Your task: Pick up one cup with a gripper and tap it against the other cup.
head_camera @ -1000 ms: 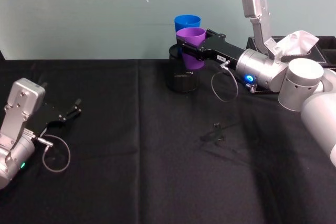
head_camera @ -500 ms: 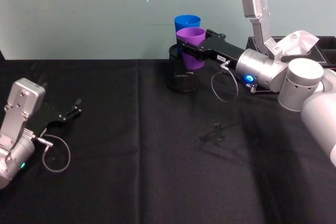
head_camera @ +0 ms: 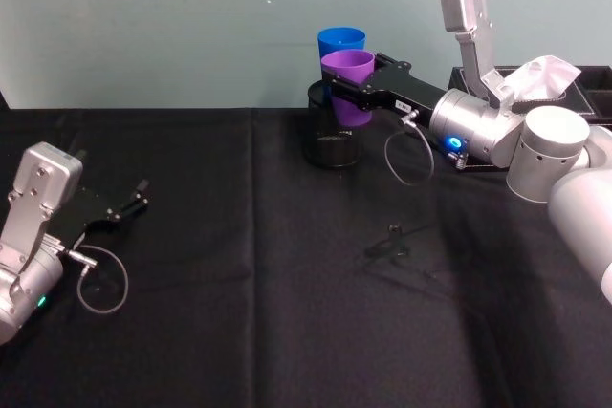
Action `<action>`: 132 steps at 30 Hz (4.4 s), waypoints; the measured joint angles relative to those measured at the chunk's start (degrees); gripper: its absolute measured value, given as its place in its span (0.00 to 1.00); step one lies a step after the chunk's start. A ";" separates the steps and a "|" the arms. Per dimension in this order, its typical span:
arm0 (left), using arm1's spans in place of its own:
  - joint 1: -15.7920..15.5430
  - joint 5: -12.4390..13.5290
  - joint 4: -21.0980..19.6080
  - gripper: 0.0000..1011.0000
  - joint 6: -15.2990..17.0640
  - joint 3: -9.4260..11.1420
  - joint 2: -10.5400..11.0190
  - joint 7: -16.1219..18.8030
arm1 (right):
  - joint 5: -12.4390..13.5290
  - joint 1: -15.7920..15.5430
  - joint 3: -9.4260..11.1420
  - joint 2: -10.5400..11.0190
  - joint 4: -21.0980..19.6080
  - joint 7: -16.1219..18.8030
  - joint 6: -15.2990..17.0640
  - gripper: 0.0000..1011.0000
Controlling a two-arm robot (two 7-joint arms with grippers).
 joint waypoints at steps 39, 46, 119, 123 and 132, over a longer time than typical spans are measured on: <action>0.00 0.00 0.00 0.99 0.00 0.00 0.00 0.00 | 6.92 -24.43 -0.43 12.82 -34.34 2.97 2.28 0.72; 0.00 0.00 0.00 0.99 0.00 0.00 0.00 0.00 | 6.80 -25.98 -1.45 12.74 -31.52 3.25 -3.34 0.72; 0.00 0.00 0.00 0.99 0.00 0.00 0.00 0.00 | 5.01 -23.64 -2.11 8.16 -18.05 3.76 -7.67 0.99; 0.00 0.00 0.00 0.99 0.00 0.00 0.00 0.00 | 5.01 -23.64 -2.11 8.17 -18.05 3.77 -7.71 0.99; 0.00 0.00 0.00 0.99 0.00 0.00 0.00 0.00 | 3.77 -24.30 -2.34 8.87 -20.14 2.31 -7.79 0.99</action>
